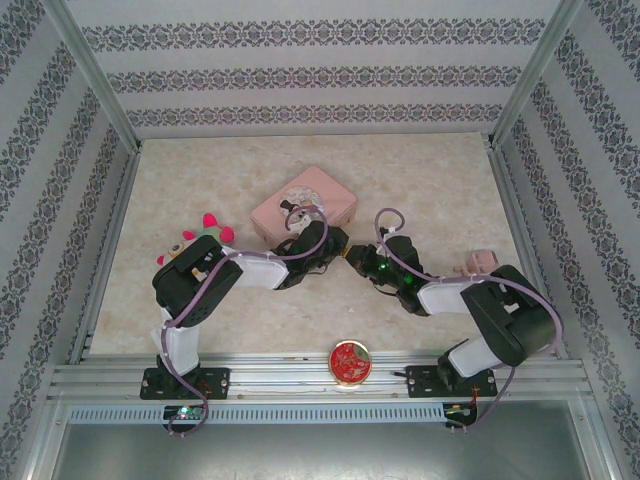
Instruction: Unlock a padlock with a key
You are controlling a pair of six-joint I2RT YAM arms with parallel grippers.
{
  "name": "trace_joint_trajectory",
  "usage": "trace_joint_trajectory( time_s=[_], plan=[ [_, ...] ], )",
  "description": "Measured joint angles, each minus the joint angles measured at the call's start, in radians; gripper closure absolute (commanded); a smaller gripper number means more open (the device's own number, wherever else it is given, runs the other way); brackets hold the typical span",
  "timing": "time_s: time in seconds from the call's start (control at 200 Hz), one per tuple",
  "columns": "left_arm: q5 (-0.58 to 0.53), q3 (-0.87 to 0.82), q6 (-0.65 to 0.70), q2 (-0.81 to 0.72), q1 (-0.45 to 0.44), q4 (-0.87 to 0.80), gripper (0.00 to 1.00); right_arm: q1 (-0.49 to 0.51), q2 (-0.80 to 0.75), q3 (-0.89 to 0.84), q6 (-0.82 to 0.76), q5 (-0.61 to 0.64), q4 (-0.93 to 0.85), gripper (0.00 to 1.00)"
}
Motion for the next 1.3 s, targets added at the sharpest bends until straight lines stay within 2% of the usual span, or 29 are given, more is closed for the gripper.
trace_joint_trajectory(
  time_s=[0.33, 0.49, 0.919, 1.079, 1.169, 1.299],
  plan=[
    [-0.014, 0.002, 0.006, 0.005, 0.024, 0.000, 1.00, -0.005, 0.212, -0.028, 0.336, -0.028, 0.372, 1.00],
    [-0.037, 0.009, 0.013, 0.014, 0.033, 0.000, 1.00, 0.015, 0.333, -0.029, 0.471, 0.009, 0.555, 1.00],
    [-0.057, 0.011, -0.002, 0.022, 0.038, 0.025, 1.00, 0.083, 0.362, -0.019, 0.703, 0.192, 0.593, 1.00],
    [-0.069, 0.010, -0.006, 0.027, 0.045, 0.039, 0.90, 0.111, 0.377, 0.002, 0.770, 0.266, 0.593, 1.00],
    [-0.072, 0.005, -0.010, 0.029, 0.047, 0.058, 0.88, 0.124, 0.377, 0.009, 0.790, 0.301, 0.591, 1.00],
    [-0.078, -0.002, -0.010, 0.033, 0.047, 0.084, 0.80, 0.132, 0.377, 0.014, 0.808, 0.325, 0.586, 1.00]
  ],
)
